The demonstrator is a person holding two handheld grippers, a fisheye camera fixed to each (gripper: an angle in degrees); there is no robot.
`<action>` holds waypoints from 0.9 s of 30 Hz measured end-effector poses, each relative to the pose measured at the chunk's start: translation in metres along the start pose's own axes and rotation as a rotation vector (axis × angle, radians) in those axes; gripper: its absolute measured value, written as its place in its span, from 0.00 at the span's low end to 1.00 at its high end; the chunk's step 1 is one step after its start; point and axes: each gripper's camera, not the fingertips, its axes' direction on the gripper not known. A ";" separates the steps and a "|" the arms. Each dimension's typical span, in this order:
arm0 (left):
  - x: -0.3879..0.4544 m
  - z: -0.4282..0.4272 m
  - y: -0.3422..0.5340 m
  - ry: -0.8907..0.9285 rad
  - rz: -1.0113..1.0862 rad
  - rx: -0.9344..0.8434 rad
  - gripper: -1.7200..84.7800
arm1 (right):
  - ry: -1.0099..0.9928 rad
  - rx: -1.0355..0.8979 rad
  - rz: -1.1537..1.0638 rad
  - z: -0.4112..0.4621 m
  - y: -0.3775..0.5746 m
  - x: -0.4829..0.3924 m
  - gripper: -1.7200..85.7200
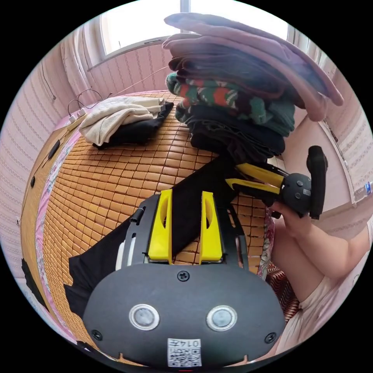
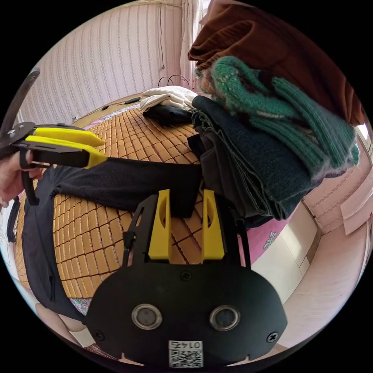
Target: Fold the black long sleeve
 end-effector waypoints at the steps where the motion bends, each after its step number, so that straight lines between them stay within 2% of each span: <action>1: -0.004 0.012 -0.009 -0.013 -0.010 -0.037 0.15 | -0.005 0.000 0.003 0.002 0.001 0.002 0.13; 7: -0.009 0.055 -0.033 -0.113 -0.010 -0.182 0.18 | -0.055 -0.003 0.041 0.010 0.001 0.014 0.09; 9: -0.007 0.056 -0.033 -0.076 0.020 -0.160 0.16 | -0.059 -0.006 0.038 0.013 -0.001 0.016 0.07; 13: -0.010 0.054 -0.028 0.013 -0.015 -0.176 0.04 | -0.065 -0.009 0.005 0.020 -0.009 0.015 0.03; 15: -0.012 0.051 -0.022 0.008 -0.028 -0.172 0.03 | -0.071 -0.003 -0.009 0.020 -0.015 0.014 0.02; 21: -0.034 -0.001 0.022 0.030 -0.158 -0.034 0.02 | -0.153 0.156 -0.067 -0.002 -0.035 0.010 0.02; 23: -0.045 -0.039 0.053 0.014 -0.196 0.031 0.02 | -0.207 0.212 -0.076 -0.017 -0.044 0.005 0.02; 27: -0.060 -0.126 0.122 -0.026 -0.254 0.187 0.02 | -0.308 0.423 -0.238 -0.081 -0.069 -0.034 0.02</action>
